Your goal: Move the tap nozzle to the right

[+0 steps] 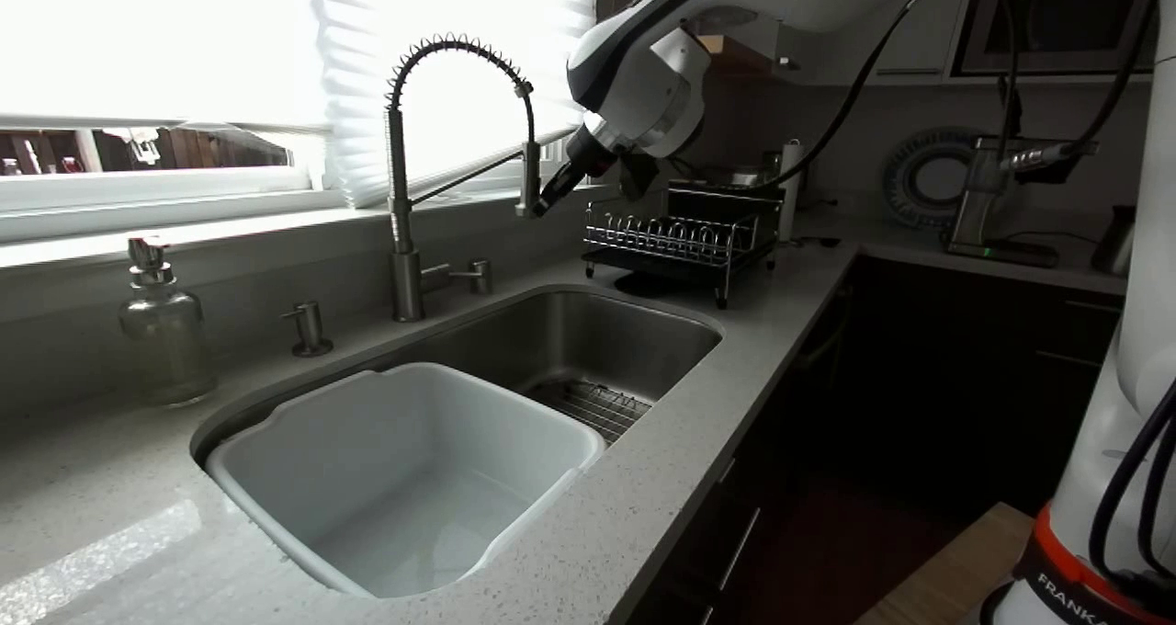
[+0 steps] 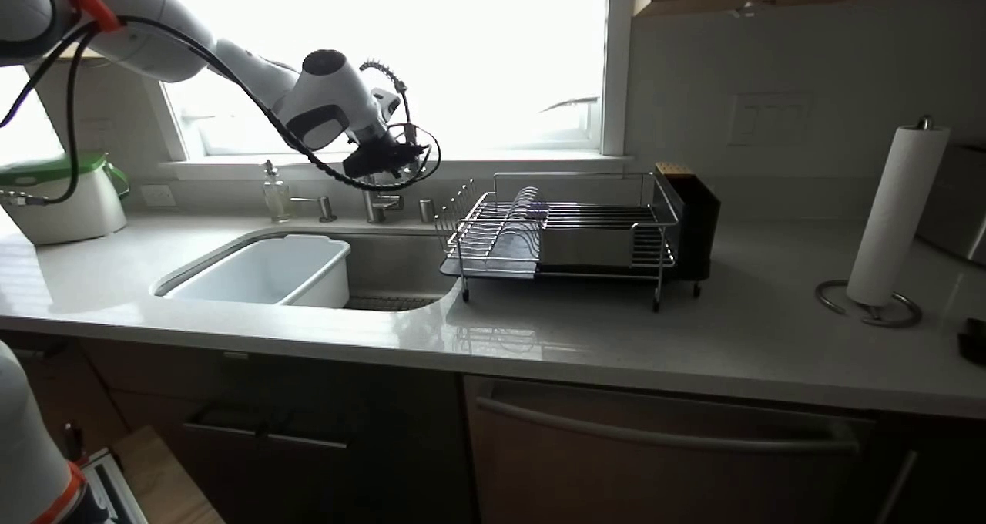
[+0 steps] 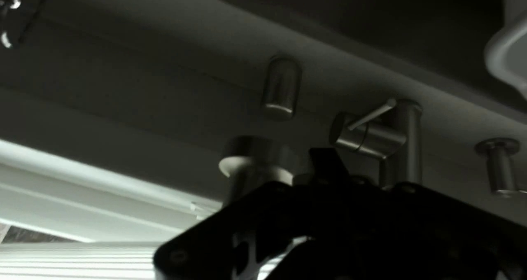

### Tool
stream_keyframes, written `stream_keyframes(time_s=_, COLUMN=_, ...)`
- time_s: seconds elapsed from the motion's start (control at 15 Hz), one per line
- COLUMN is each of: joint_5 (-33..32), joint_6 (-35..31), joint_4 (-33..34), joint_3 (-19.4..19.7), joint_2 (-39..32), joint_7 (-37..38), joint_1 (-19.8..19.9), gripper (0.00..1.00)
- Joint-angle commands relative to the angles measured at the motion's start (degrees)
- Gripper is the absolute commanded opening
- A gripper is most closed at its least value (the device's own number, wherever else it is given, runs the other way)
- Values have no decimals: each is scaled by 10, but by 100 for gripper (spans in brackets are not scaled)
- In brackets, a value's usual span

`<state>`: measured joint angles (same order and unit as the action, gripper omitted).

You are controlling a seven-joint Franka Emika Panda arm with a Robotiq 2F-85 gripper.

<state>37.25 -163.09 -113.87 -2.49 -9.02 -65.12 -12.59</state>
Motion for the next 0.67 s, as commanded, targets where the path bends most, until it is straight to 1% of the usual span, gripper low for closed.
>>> stream_keyframes(time_s=0.0, joint_5=-112, joint_6=127, joint_4=-21, joint_3=-14, joint_2=45, joint_7=138, joint_1=23, gripper=0)
stream_keyframes(time_s=0.13, joint_5=-152, joint_6=191, joint_4=-14, joint_3=-23, joint_2=60, joint_7=199, joint_1=29, gripper=0)
stream_keyframes(time_s=0.2, joint_5=-170, joint_6=223, joint_4=-12, joint_3=-27, joint_2=70, joint_7=231, joint_1=30, gripper=24)
stream_keyframes(time_s=0.27, joint_5=-186, joint_6=242, joint_4=-11, joint_3=-31, joint_2=78, joint_7=260, joint_1=29, gripper=27)
stream_keyframes(time_s=0.47, joint_5=-226, joint_6=277, joint_4=-13, joint_3=-45, joint_2=106, joint_7=335, joint_1=22, gripper=47)
stream_keyframes(time_s=0.53, joint_5=-235, joint_6=295, joint_4=-11, joint_3=-50, joint_2=114, joint_7=358, joint_1=21, gripper=56)
stream_keyframes(time_s=0.6, joint_5=-266, joint_6=299, joint_4=-16, joint_3=-54, joint_2=124, joint_7=400, joint_1=20, gripper=63)
